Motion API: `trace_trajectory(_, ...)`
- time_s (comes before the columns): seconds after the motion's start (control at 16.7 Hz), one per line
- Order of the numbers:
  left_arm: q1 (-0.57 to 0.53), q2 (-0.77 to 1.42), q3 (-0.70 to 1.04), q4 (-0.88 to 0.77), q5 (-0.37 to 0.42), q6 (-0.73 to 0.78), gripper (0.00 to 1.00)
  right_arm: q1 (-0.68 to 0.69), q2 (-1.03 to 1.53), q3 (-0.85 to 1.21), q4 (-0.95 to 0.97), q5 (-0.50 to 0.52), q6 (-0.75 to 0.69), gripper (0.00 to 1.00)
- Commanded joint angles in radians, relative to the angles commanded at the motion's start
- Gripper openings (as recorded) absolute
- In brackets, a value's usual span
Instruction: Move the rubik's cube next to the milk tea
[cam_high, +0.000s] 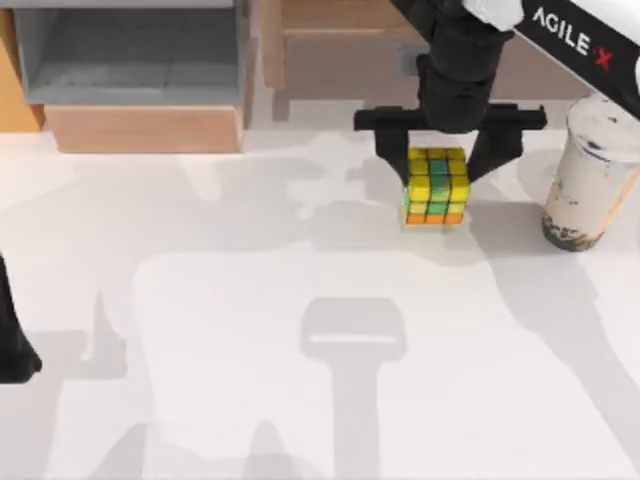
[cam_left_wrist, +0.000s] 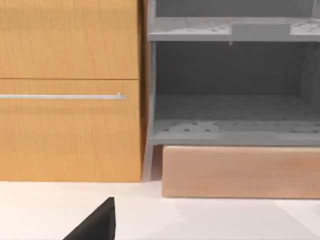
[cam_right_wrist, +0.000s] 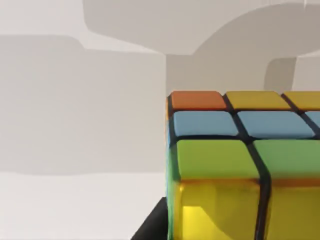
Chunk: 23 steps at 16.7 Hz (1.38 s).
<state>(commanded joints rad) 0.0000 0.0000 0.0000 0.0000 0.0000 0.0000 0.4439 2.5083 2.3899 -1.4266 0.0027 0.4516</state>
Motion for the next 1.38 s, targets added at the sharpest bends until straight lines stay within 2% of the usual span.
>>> trace_trajectory(1.38,0.000,0.000,0.000,0.000,0.000,0.000,1.00,-0.007,0.001,-0.091,0.068,0.006,0.003,0.00)
